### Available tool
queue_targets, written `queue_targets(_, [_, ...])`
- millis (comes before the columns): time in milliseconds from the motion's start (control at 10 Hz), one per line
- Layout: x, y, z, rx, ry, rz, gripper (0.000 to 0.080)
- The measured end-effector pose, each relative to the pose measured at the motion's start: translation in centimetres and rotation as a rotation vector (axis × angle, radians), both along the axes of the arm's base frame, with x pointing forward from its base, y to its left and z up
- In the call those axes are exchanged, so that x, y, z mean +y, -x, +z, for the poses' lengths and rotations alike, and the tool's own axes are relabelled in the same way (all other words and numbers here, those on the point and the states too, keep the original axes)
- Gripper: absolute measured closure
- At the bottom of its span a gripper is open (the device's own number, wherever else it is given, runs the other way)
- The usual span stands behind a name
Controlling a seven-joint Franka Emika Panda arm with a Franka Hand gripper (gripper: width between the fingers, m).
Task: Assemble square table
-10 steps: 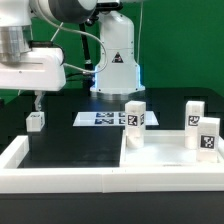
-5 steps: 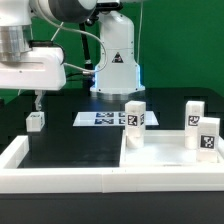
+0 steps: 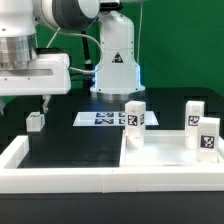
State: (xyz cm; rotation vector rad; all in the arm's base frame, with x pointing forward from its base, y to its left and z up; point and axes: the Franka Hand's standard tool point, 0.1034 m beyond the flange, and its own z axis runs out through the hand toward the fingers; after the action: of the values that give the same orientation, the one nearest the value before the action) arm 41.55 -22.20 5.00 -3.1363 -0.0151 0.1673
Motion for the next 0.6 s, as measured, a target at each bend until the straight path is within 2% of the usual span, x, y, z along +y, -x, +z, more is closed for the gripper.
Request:
queue_targets(300, [0.8, 0.3, -0.3, 0.051, -0.024, -0.017, 0.015])
queue_targets(400, [1.6, 0.7, -0.8, 0.155, -0.008, -0.042, 0.015])
queue_targets(500, [1.7, 0.7, -1.5, 0.19, -0.006, -0.016, 0.015])
queue_targets(600, [1.6, 1.6, -2.1, 0.264, -0.012, -0.014, 0.015])
